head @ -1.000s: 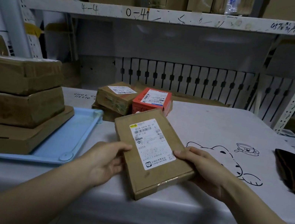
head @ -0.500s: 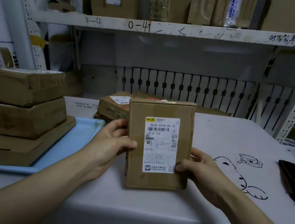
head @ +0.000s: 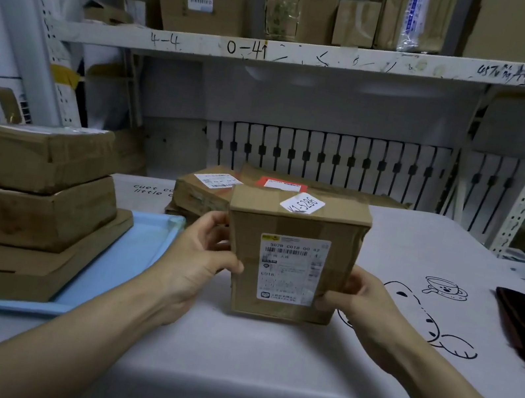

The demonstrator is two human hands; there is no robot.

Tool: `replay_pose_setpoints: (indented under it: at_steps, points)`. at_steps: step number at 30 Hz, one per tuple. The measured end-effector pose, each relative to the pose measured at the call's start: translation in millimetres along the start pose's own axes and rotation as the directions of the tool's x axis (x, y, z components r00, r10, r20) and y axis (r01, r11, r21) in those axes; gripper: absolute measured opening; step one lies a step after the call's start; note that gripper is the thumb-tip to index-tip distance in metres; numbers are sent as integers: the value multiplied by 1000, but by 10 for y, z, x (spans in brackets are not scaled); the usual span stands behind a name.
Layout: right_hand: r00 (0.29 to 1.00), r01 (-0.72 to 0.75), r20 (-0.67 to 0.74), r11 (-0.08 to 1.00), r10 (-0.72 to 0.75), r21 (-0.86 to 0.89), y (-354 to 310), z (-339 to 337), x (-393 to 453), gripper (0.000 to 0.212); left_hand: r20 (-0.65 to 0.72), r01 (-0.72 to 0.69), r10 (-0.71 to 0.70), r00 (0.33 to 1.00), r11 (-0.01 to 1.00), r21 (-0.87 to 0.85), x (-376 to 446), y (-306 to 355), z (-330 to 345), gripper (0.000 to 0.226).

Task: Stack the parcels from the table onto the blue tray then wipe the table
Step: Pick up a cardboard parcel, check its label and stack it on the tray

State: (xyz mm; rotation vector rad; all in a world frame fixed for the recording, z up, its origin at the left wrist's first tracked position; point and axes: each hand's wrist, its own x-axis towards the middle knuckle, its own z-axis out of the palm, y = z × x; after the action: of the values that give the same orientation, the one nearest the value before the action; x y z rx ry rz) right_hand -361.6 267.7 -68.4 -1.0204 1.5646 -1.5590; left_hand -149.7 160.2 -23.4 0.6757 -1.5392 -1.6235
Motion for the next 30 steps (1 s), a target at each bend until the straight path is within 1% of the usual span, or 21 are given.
replay_pose_setpoints:
  at_steps: [4,6,9,12,16,19,22,23,26,28,30]
  points:
    - [1000,-4,28,1000,5,-22,2,-2,-9,56,-2,17,-17,1000,1000,-13,5,-10,5,68]
    - [999,-12,42,999,13,-33,7,-11,-13,57,-17,32,-33,999,998,-46,11,-18,8,67]
    - [998,-15,55,1000,17,-24,5,-16,-44,57,-71,66,-75,995,990,-126,21,-16,12,59]
    - [998,-13,69,999,10,36,2,-13,-70,61,-111,95,-123,986,969,-230,30,-17,20,52]
    - [998,10,68,995,-17,101,-16,-14,-74,52,-173,134,-190,966,946,-294,68,-91,-10,49]
    - [997,68,23,991,-71,115,-85,4,-76,45,-222,174,-228,948,956,-237,83,-123,-36,38]
    - [992,121,-44,990,-118,71,-151,-1,-63,41,-269,187,-219,938,973,-138,81,-128,-87,39]
    - [990,134,-57,989,-130,64,-174,0,-66,40,-279,188,-209,937,977,-100,73,-119,-106,45]
    - [978,184,-107,982,-178,53,-216,-8,-65,40,-337,180,-176,925,983,-20,60,-104,-155,81]
    - [965,221,-143,975,-217,9,-241,-2,-63,38,-371,129,-96,924,989,65,33,-77,-141,88]
    - [954,251,-157,967,-254,-37,-258,18,-60,34,-383,57,30,923,975,214,16,-73,-132,87]
